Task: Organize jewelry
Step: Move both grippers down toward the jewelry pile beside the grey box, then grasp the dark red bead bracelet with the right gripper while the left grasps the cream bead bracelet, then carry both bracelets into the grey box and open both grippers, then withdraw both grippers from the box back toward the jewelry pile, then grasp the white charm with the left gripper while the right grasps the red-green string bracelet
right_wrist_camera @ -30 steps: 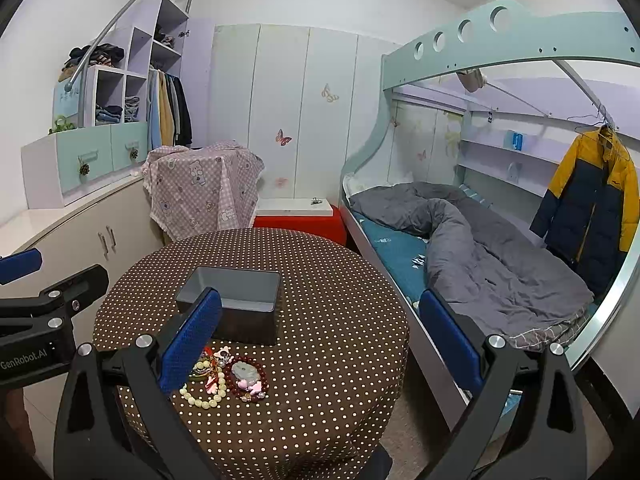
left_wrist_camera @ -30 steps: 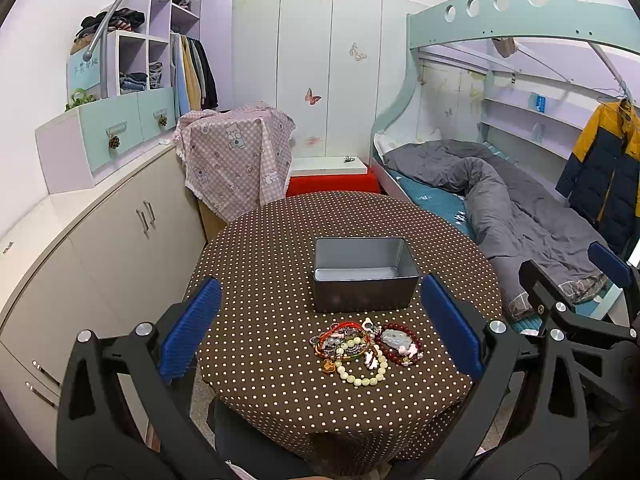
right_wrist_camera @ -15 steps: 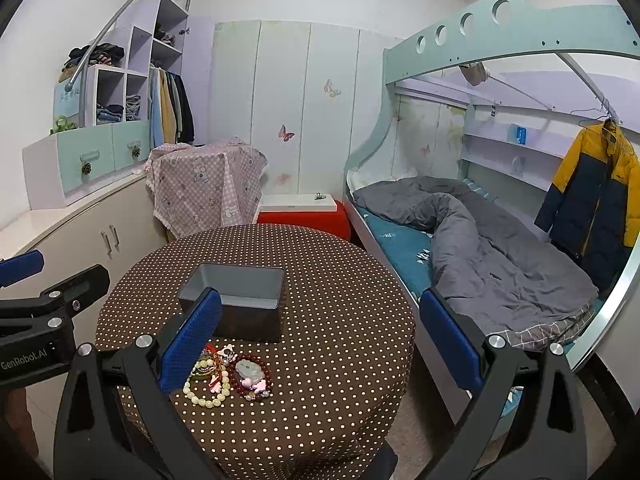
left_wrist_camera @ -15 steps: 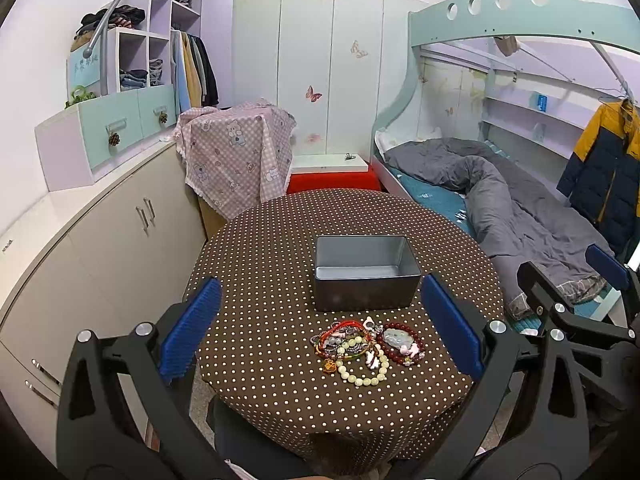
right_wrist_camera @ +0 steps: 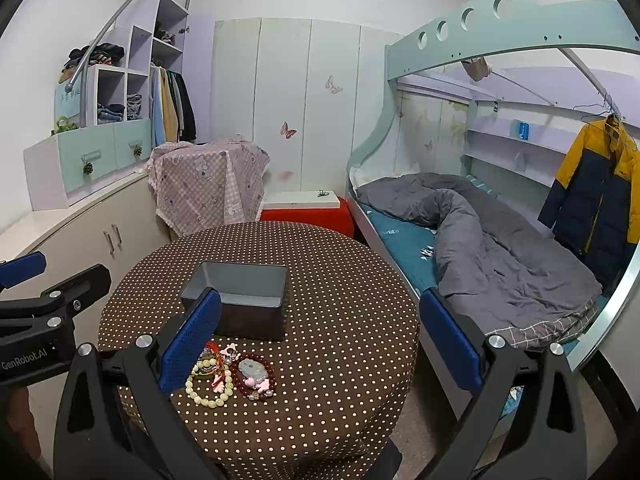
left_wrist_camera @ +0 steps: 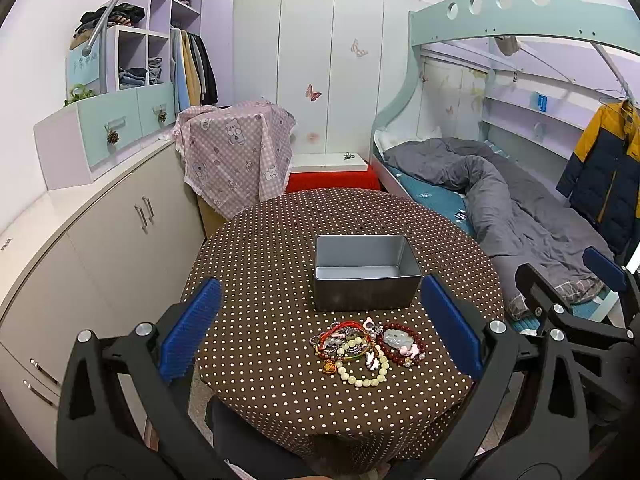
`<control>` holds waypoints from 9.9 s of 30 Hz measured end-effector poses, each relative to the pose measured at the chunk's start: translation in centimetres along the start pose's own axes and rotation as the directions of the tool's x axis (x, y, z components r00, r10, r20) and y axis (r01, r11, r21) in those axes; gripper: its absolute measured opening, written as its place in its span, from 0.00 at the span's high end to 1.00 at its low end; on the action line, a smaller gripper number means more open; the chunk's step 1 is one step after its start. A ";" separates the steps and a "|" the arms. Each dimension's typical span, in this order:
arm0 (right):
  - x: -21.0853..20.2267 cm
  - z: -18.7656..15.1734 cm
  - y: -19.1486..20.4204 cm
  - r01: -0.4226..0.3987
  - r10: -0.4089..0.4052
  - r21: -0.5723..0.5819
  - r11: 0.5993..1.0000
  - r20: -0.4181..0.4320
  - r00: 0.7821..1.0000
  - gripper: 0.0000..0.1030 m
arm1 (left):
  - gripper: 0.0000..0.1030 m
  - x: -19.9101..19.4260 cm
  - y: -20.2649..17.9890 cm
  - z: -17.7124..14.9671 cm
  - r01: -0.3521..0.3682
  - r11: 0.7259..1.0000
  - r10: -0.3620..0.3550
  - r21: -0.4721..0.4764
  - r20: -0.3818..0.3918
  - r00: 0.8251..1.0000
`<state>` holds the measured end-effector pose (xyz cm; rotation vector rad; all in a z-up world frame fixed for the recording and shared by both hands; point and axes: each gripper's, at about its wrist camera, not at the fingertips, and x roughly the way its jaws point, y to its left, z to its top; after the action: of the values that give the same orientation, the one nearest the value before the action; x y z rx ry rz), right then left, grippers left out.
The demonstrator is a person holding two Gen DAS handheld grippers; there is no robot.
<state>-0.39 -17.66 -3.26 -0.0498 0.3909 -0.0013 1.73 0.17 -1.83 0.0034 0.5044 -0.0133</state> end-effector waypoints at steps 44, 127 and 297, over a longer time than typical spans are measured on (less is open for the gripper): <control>12.5 -6.2 -1.1 0.011 -0.003 0.016 1.000 -0.473 0.881 0.07 | 0.06 13.7 2.7 -6.2 -0.025 0.998 -0.005 -0.051 -0.520 0.854; 12.4 -2.7 1.2 -0.186 0.183 0.032 0.982 -0.402 0.897 0.94 | 0.91 14.7 4.0 -7.9 0.072 0.996 -0.039 0.046 -0.503 0.864; 16.7 -4.1 9.1 -0.397 0.344 0.011 0.918 -0.525 0.779 0.64 | 0.74 14.0 6.7 -10.2 0.106 0.993 -0.119 -0.054 -0.382 0.916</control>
<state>13.41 -8.94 -13.85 -0.0709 0.9426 0.4083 9.12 6.77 -17.56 -0.0563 0.8996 -0.1198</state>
